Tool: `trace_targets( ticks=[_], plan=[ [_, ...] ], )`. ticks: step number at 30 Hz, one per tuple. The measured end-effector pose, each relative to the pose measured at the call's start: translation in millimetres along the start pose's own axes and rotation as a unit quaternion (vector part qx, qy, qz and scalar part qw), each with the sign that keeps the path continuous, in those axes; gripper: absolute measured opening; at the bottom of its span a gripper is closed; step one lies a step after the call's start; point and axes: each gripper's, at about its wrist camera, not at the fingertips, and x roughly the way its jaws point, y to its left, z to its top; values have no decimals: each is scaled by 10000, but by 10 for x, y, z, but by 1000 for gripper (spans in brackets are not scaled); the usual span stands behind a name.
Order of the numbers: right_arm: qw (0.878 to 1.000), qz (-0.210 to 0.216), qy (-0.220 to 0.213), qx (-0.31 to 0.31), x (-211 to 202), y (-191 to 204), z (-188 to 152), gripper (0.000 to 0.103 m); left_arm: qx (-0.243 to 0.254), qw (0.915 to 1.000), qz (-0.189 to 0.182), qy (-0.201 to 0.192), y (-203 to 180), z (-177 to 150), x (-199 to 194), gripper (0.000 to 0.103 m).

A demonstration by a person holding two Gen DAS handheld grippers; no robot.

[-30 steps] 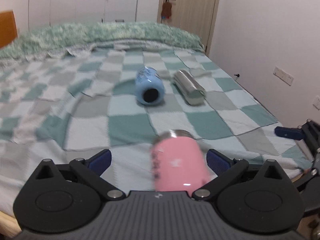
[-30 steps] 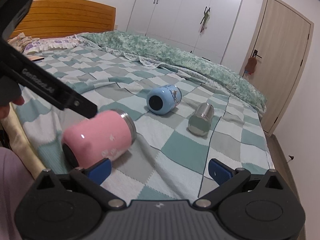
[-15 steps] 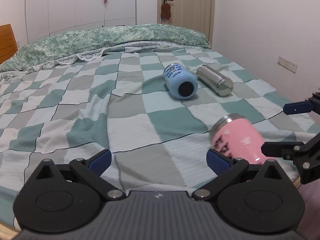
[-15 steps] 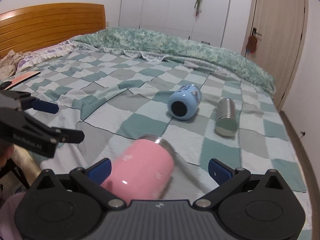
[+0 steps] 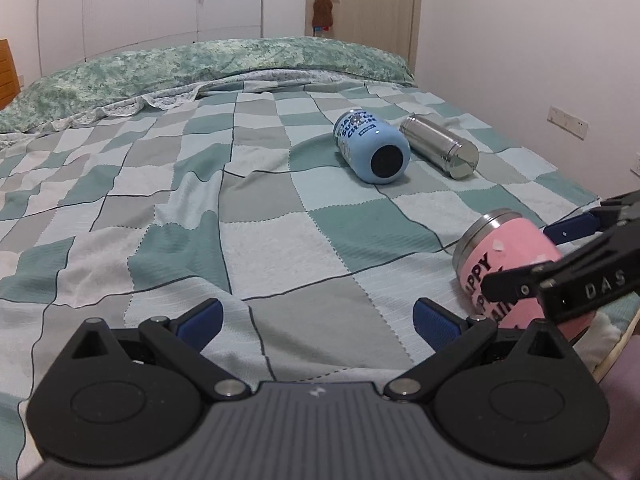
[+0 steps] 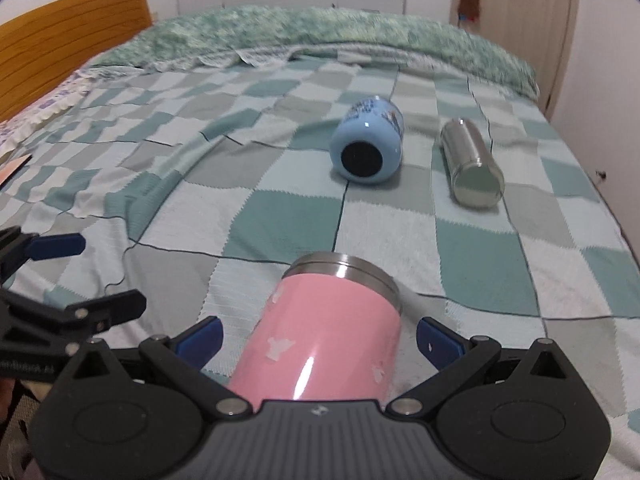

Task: Flip cup upright
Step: 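Close the right tool around the pink tumbler's body, then lift and rotate the pink tumbler with the right tool, opening upward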

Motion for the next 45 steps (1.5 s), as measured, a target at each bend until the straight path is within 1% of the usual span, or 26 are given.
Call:
trace_targets(
  ticks=[10,13,16,18,22,25,29,33,36,39,43,45],
  plan=[
    [9965,-230,731,331,306,44,240,103,-72,10000,-41,39,246,30,155,103],
    [9943,-325,886,502,372,20,264,101,-87,9999,-65,46,284,36,184,103],
    [9912,-331,1067,707,446,-22,266,94,-84,9999,-84,57,298,37,207,103],
    [9902,-352,1136,735,477,-35,281,85,-82,9999,-108,57,298,34,211,103],
    [9888,-258,1296,688,528,-50,333,86,-62,9999,-141,36,288,34,201,103],
    [9891,-167,1311,647,522,-62,341,85,-74,9999,-140,22,290,47,205,103],
    [9930,-31,1052,537,408,-54,289,85,-97,9999,-124,25,305,50,204,103],
    [9953,223,708,617,224,-98,273,85,-134,9998,-111,-16,337,47,154,103],
    [9969,509,234,549,-5,-71,332,84,-177,9998,-73,-90,382,60,81,103],
    [9971,631,-262,341,-144,47,423,84,-241,9995,42,-179,441,94,-4,103],
    [9936,723,-866,24,-201,279,539,84,-330,9989,233,-236,531,120,-87,103],
    [9917,726,-1052,-116,-177,405,606,84,-415,9982,373,-217,591,129,-95,103]
  ],
)
